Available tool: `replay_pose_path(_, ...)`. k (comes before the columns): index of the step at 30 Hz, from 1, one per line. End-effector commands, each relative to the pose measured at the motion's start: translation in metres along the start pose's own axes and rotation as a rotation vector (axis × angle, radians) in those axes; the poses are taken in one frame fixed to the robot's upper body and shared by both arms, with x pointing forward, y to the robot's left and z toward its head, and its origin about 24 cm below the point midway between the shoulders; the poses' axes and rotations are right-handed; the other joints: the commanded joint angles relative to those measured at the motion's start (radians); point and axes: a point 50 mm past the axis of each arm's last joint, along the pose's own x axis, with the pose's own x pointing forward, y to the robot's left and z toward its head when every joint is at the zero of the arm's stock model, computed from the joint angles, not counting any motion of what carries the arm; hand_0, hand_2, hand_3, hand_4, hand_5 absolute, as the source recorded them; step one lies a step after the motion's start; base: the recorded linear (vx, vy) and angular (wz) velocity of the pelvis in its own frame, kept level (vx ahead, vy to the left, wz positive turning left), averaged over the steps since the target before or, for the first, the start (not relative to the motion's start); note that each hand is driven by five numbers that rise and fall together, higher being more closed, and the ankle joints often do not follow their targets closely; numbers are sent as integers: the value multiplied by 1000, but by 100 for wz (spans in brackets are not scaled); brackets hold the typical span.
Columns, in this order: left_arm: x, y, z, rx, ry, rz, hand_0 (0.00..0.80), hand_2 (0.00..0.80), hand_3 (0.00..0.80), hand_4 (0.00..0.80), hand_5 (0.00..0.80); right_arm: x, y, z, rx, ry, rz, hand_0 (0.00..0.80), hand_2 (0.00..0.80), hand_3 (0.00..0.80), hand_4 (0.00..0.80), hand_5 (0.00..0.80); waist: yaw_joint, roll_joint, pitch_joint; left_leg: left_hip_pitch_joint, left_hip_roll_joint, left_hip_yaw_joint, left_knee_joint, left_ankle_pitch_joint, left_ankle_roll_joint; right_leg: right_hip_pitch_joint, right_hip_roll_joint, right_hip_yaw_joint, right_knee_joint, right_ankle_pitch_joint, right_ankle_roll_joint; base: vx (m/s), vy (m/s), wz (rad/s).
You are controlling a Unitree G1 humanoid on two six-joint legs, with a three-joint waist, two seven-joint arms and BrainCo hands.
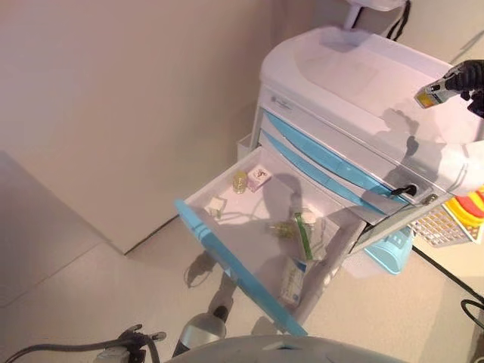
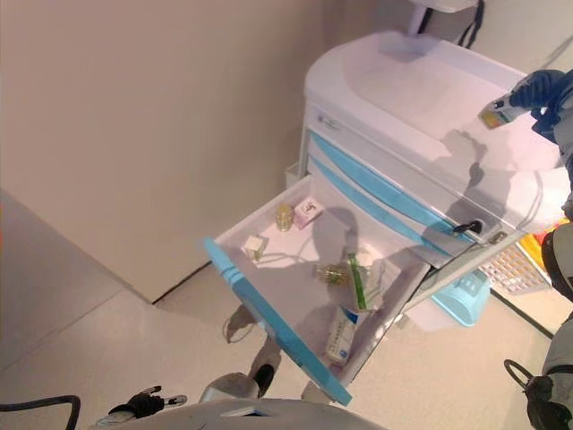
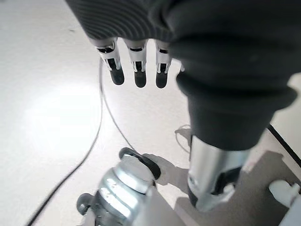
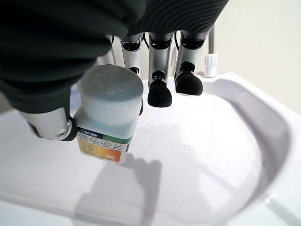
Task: Open the drawer and pick up the medicine
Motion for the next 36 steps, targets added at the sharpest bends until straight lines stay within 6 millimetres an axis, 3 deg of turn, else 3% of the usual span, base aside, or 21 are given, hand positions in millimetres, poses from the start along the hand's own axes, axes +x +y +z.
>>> replay_pose_path(1,-6,33,-9,33,10,80,0,0,0,0,0,-19,-43,14,-94,-21,-123,800,800,800,800,800,34,-64,11,31,-56,6,25,-129,47,-50,-49,39,64,54,71,34,-6,10)
replay_pose_path(18,-6,34,6,87,-64,68,0,0,0,0,0,-8,-21,9,-279,90,-41,800,800,800,800,800,62,-72,21,40,-47,-11,-5,-116,37,-39,-44,28,45,52,77,33,-2,5)
replay_pose_path(36,-7,38,10,104,-79,76,0,0,0,0,0,5,14,4,-306,123,76,778,778,778,778,778,74,-72,50,26,-40,-14,-6,-111,30,-51,-35,39,39,55,76,0,0,0)
